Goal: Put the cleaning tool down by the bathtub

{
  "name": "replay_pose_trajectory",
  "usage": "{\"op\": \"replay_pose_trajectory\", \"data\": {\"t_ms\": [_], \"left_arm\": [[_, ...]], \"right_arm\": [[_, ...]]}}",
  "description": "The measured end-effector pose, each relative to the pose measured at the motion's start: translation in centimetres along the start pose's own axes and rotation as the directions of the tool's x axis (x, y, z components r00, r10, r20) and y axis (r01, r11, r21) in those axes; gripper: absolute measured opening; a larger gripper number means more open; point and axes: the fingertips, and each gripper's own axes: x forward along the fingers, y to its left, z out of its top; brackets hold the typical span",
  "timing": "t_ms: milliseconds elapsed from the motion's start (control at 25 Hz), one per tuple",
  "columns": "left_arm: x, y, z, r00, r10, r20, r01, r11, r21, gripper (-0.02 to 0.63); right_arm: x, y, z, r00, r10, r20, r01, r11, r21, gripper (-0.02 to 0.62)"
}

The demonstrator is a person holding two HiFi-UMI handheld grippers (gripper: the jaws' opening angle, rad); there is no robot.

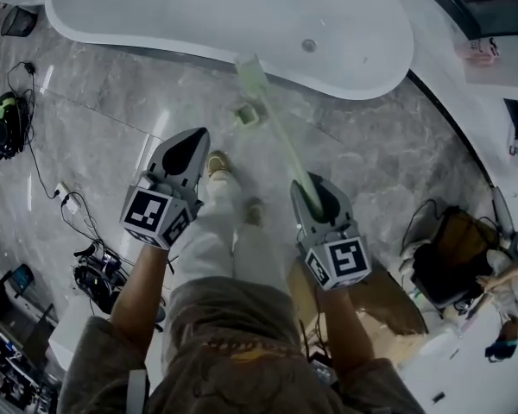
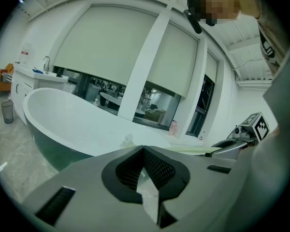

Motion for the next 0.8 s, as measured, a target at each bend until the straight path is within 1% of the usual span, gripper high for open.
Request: {"op": "replay_pose_trajectory", "data": {"t_ms": [320, 480, 640, 800], "left_arm": [[2.6, 0.4, -4.8, 1.000, -0.026, -0.010, 0.026, 1.000, -0.010, 0.000], [3.5, 0.9, -6.3, 0.999, -0.036, -0.001, 0.036, 0.999, -0.003, 0.000], [3.8, 1.2, -7.6, 0.999, -0.042, -0.008, 0.042, 0.999, 0.000, 0.000], [3.8, 1.6, -8.2, 0.999, -0.037, -0.014, 0.036, 0.999, -0.015, 0.000]], "right_arm": [[2.4, -0.3, -5.9, 0.999, 0.022, -0.038, -0.022, 1.000, 0.014, 0.112], [4.2, -0.6, -7.7, 0.998, 0.037, -0.049, -0.037, 0.999, 0.012, 0.112], [6.1, -1.1, -9.2, 0.997, 0.049, -0.063, -0.048, 0.999, 0.019, 0.112], [8.5, -1.9, -10.9, 0.994, 0.050, -0.095, -0.049, 0.999, 0.012, 0.112]]}}
